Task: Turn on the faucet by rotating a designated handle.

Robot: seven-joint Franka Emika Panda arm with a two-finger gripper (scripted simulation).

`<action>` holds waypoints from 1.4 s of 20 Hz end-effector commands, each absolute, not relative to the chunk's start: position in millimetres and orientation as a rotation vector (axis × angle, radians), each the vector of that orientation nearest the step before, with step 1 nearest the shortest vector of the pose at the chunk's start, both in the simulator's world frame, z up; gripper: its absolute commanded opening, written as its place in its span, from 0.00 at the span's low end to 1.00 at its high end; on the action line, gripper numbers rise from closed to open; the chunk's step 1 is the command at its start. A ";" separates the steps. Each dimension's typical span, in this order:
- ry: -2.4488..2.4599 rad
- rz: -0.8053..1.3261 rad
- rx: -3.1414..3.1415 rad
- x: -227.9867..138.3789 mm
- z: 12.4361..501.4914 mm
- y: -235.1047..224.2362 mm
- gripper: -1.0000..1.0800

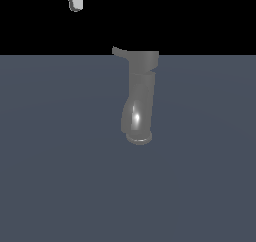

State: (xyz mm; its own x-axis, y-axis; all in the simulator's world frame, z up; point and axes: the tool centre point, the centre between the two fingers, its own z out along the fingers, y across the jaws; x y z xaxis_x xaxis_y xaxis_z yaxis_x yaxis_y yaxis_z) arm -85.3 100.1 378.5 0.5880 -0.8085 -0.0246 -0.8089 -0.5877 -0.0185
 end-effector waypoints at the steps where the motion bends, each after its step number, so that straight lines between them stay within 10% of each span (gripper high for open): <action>1: 1.499 0.019 -2.731 -72.9 372.2 98.7 0.00; 28: 2.318 0.001 -2.116 41.6 306.4 32.4 0.00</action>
